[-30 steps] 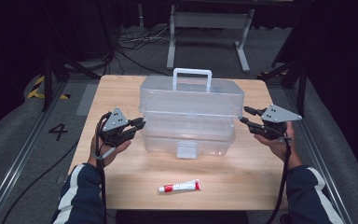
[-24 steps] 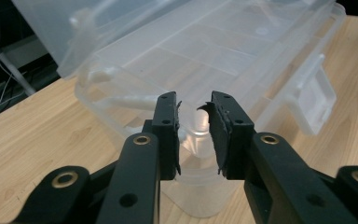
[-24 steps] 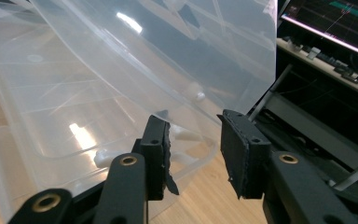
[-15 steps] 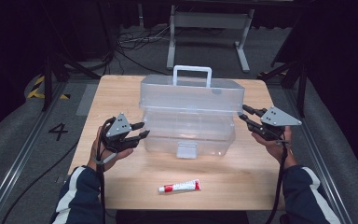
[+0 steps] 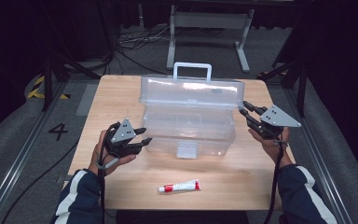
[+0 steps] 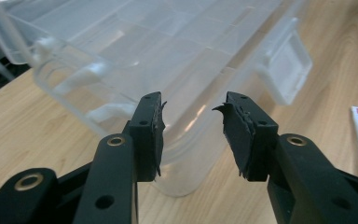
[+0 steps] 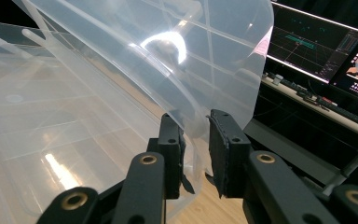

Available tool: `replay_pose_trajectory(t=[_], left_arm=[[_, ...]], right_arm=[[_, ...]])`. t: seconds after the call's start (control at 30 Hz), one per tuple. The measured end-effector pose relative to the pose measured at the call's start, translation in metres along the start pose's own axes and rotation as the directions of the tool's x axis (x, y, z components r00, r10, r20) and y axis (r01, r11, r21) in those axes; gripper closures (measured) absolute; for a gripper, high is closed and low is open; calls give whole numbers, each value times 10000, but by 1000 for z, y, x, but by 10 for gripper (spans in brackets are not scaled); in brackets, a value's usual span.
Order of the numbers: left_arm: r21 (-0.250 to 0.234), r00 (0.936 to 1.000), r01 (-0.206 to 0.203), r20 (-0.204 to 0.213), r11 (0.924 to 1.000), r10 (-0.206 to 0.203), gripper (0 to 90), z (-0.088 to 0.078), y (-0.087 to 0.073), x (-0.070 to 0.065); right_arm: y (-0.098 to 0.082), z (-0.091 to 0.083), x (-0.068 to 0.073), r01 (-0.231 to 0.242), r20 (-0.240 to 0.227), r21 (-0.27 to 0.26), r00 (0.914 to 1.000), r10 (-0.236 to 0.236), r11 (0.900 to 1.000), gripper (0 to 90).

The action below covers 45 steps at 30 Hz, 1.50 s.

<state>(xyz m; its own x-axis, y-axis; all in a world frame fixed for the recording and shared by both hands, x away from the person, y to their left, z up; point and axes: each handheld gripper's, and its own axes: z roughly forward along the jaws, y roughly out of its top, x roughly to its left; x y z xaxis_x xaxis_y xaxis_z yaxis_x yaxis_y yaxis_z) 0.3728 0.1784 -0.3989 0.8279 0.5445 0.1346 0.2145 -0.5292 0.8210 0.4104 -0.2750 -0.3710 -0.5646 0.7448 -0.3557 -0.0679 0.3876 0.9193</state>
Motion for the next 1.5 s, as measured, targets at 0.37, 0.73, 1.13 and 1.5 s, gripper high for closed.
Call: replay_pose_trajectory(t=[0.37, 0.73, 1.13, 1.5], left_arm=[[288, 9984, -382, 439, 9989, 370, 569, 17, 4, -11], [333, 9966, -576, 605, 9978, 555, 555, 27, 9, -14], [602, 9921, -864, 965, 9944, 804, 552, 46, 18, -17], [865, 9888, -810, 1322, 9930, 691, 544, 59, 23, -17]], right_arm=[[6, 5, 1, 24, 706, 13, 9975, -25, 10000, 791], [12, 8, -2, -21, 868, 24, 9962, 19, 10000, 801], [17, 13, -6, -300, 897, 15, 9955, 298, 9995, 805], [20, 14, -6, -403, 967, 30, 9945, 398, 9992, 807]])
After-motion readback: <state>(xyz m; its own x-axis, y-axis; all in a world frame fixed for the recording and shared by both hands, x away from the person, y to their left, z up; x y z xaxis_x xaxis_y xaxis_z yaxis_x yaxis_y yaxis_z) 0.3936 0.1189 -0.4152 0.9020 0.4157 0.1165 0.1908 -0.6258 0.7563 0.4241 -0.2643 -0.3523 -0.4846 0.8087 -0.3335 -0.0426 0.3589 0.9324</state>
